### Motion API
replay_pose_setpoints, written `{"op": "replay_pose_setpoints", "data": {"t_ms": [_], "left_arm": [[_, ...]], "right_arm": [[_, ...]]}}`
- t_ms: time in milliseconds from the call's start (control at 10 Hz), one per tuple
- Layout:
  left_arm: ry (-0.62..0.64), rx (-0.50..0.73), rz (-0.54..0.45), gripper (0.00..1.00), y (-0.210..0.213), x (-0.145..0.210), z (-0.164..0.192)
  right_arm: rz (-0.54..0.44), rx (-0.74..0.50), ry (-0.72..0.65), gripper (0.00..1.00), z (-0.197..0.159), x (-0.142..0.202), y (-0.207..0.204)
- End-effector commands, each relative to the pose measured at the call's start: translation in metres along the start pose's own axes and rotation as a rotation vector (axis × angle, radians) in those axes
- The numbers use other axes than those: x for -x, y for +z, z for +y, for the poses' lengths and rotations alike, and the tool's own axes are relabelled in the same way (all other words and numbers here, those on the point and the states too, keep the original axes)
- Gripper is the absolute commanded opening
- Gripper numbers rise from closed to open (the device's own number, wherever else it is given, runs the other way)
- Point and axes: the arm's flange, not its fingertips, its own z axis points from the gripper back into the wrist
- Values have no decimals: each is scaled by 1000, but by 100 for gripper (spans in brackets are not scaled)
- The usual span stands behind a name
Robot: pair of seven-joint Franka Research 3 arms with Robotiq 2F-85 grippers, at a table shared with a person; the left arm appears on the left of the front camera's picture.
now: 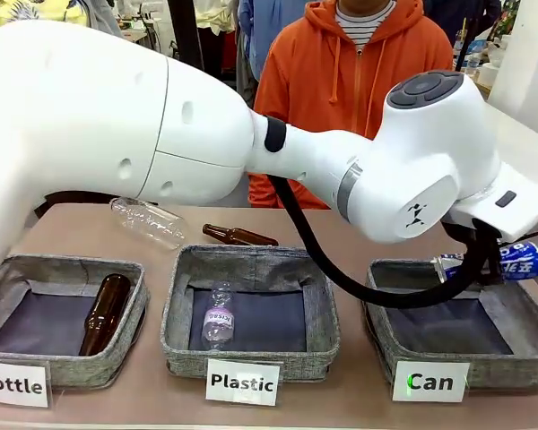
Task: Sort the can waste into the basket.
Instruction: Pick up the can waste from the table and place it in the right Fabric basket.
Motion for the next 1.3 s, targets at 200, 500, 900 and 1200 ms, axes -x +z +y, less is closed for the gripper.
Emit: {"op": "replay_pose_setpoints", "data": {"t_ms": [200,500,900,1200], "left_arm": [[6,0,0,100,16,2,-1],[53,61,-9,100,54,13,-10],[210,113,65,100,225,97,-30],[521,37,9,100,349,215,-39]], "right_arm": [[-10,10,-4,100,0,1,1],[0,0,0,100,0,0,0],[65,27,2,100,51,-24,-61],[201,-45,162,100,139,-8,-140]]}}
